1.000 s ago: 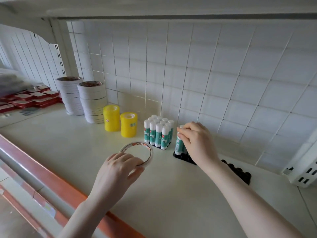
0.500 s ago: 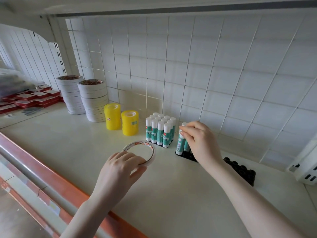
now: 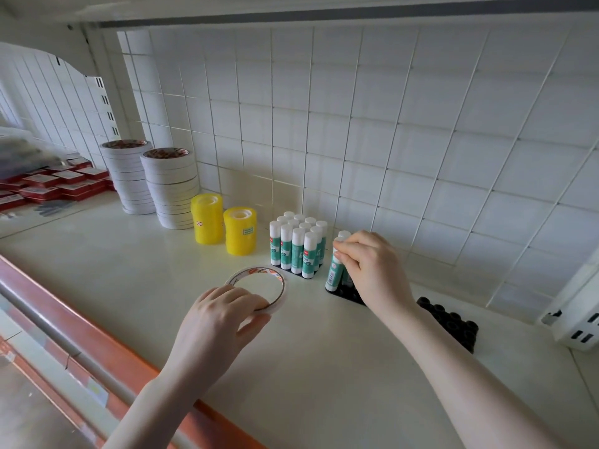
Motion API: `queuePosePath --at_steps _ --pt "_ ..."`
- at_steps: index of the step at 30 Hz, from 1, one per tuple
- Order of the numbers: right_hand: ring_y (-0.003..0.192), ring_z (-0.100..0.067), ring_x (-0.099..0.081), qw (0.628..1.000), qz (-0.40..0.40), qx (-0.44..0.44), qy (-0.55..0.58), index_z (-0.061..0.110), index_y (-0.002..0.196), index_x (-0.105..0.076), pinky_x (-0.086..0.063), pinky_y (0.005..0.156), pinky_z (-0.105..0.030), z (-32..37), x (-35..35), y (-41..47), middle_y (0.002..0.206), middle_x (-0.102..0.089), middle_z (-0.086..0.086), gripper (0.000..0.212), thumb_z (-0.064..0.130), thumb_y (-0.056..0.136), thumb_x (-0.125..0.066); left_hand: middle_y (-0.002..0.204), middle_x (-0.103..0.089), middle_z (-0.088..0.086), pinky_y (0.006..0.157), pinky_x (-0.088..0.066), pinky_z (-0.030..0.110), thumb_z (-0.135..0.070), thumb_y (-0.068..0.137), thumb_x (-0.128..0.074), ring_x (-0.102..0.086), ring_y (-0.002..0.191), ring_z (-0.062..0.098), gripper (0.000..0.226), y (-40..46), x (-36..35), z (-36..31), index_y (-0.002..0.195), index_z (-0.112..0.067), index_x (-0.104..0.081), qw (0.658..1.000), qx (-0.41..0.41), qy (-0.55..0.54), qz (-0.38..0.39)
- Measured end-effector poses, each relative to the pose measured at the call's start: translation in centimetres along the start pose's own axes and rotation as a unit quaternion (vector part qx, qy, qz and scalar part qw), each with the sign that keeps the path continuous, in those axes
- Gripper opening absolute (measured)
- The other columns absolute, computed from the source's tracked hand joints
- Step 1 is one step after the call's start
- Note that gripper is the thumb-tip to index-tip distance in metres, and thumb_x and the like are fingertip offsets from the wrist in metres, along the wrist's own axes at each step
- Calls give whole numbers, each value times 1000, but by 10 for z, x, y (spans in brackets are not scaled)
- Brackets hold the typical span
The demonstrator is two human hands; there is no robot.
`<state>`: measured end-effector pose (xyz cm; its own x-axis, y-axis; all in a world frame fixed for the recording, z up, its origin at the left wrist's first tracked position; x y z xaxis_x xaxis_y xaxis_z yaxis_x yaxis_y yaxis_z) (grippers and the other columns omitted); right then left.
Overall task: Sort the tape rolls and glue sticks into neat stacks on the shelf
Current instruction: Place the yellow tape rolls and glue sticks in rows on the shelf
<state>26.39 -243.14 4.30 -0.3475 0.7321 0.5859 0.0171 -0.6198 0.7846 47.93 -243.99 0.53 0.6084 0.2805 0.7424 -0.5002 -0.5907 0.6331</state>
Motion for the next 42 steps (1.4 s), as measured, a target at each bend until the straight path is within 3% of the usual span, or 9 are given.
queuePosePath --at_steps 5,12,16,21,24,29,32,38,42 --pt "64 -29 -58 998 -1 29 -54 2 72 -69 -51 59 -33 11 -8 1 70 -62 -6 11 -2 68 -60 71 -63 -14 67 -40 19 -39 83 -50 -55 69 8 26 0 2 -2 78 -22 -70 1000 -2 7 -2" --pt "78 -29 -56 986 19 61 -153 7 102 -69 -42 70 -35 13 -11 -11 85 -64 -4 34 -3 69 -72 71 -62 -14 67 -39 19 -40 84 -49 -58 67 10 27 -2 13 -1 78 -22 -69 1000 2 26 -8" --pt "85 -23 -49 985 -16 77 -154 9 102 -68 -33 73 -32 22 1 -7 94 -65 -3 26 15 85 -49 71 -62 -14 68 -39 18 -40 83 -51 -57 68 9 26 -3 30 9 78 -22 -69 999 5 36 -30" --pt "74 -25 -60 992 -18 82 -93 11 87 -67 -43 66 -34 57 -10 13 84 -65 -2 27 23 87 -43 71 -63 -13 67 -40 19 -39 82 -52 -56 67 9 25 -1 53 34 78 -22 -69 997 -4 54 -48" --pt "68 -25 -62 995 15 72 -64 14 83 -69 -50 57 -29 81 -33 23 75 -65 -1 30 27 85 -42 71 -63 -13 67 -40 20 -40 82 -52 -55 68 8 24 -2 69 61 79 -23 -68 997 -3 58 -51" --pt "62 -25 -61 994 75 46 -64 19 74 -66 -48 50 -29 121 -84 36 66 -60 0 30 33 82 -41 73 -63 -15 67 -43 21 -42 83 -50 -58 68 8 26 -6 100 121 80 -24 -68 997 -2 73 -39" --pt "61 -27 -62 991 97 15 -86 19 71 -66 -47 47 -29 151 -119 49 66 -61 -1 18 29 77 -52 72 -63 -14 66 -44 21 -41 82 -51 -59 67 10 25 -7 126 166 79 -24 -68 997 -19 68 -34" --pt "73 -28 -63 984 137 -52 -103 15 77 -68 -50 56 -35 204 -181 74 76 -65 -4 3 17 79 -67 70 -65 -9 62 -52 30 -41 79 -50 -62 66 18 28 4 173 252 78 -21 -69 997 -43 61 -18" --pt "63 -26 -60 977 150 -74 -131 15 62 -61 -44 47 -30 231 -213 92 64 -60 -2 16 14 72 -73 69 -64 -7 63 -52 29 -39 78 -56 -62 66 18 24 21 192 297 77 -19 -69 996 -58 65 -17"
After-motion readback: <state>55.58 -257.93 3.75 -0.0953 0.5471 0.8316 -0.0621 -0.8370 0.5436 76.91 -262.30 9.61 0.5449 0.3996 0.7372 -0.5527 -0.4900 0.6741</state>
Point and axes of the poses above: each hand's wrist, its own y-axis towards the middle knuckle, its own x-axis out of the back of the hand, z = x × y, the point moved 6 cm from there along y, towards the middle knuckle
